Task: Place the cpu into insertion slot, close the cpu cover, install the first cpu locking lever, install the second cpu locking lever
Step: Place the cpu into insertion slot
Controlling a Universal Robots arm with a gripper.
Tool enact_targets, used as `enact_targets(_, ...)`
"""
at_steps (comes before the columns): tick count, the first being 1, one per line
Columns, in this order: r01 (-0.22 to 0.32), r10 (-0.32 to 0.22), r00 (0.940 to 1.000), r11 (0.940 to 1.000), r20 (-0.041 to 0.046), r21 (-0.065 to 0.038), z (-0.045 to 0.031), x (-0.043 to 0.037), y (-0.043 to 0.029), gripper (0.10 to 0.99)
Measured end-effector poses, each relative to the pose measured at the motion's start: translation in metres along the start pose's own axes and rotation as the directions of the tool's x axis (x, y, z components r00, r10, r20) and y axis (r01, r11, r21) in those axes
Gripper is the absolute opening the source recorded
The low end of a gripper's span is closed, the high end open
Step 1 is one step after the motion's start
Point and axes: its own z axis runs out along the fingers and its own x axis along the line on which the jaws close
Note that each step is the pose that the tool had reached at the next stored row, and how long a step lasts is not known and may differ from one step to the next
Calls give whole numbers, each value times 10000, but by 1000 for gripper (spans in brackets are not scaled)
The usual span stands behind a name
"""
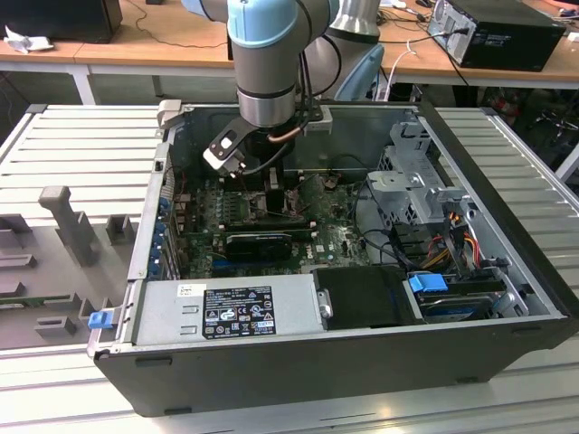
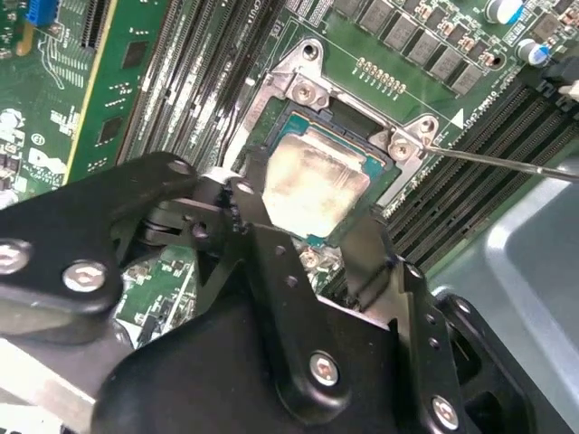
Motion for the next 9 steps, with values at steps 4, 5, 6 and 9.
enact_targets(4, 0, 0, 10000, 10000, 3, 10, -48, 1, 4, 396)
enact_targets(5, 1, -1, 10000, 10000, 9, 11, -56, 1, 5, 337)
enact_targets(6, 2, -2, 10000, 10000, 15, 12, -69, 2, 7, 278)
enact_targets(9, 3, -3, 10000, 10000, 18, 12, -95, 2, 9, 157)
